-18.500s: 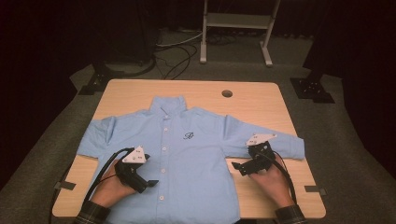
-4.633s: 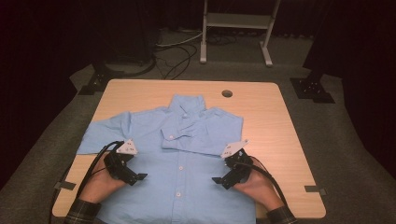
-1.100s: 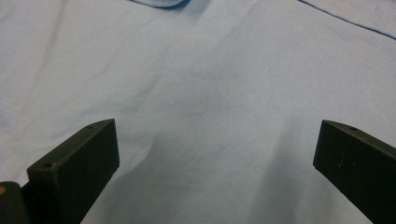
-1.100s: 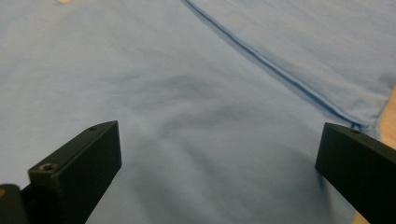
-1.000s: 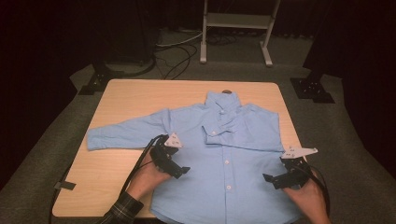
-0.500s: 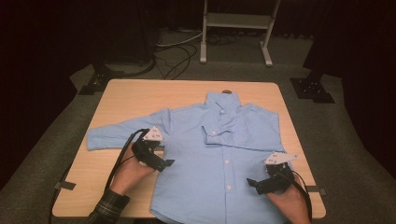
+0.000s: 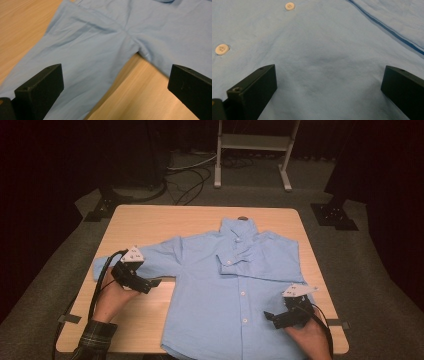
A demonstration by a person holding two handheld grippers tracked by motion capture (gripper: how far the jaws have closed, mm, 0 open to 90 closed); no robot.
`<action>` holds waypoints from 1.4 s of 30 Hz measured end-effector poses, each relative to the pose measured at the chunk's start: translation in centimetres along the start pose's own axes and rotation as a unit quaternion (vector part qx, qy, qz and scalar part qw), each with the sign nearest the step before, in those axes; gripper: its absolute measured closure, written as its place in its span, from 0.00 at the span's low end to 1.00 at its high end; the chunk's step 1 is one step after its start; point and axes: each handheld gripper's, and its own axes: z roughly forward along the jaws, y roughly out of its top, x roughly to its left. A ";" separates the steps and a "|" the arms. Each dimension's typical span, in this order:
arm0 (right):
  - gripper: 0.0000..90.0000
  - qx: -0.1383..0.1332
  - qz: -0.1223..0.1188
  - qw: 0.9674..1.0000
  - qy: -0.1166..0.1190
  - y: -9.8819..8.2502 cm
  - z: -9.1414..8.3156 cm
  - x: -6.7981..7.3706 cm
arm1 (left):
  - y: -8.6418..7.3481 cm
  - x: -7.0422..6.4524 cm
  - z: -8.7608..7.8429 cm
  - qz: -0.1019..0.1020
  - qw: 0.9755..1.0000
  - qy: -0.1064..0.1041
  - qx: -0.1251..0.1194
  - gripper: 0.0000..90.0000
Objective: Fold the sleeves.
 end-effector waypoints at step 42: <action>0.00 -0.009 0.000 1.000 0.000 -0.2 0.0 -0.1 | -8.9 7.3 -4.8 -0.176 0.971 0.155 0.047 0.00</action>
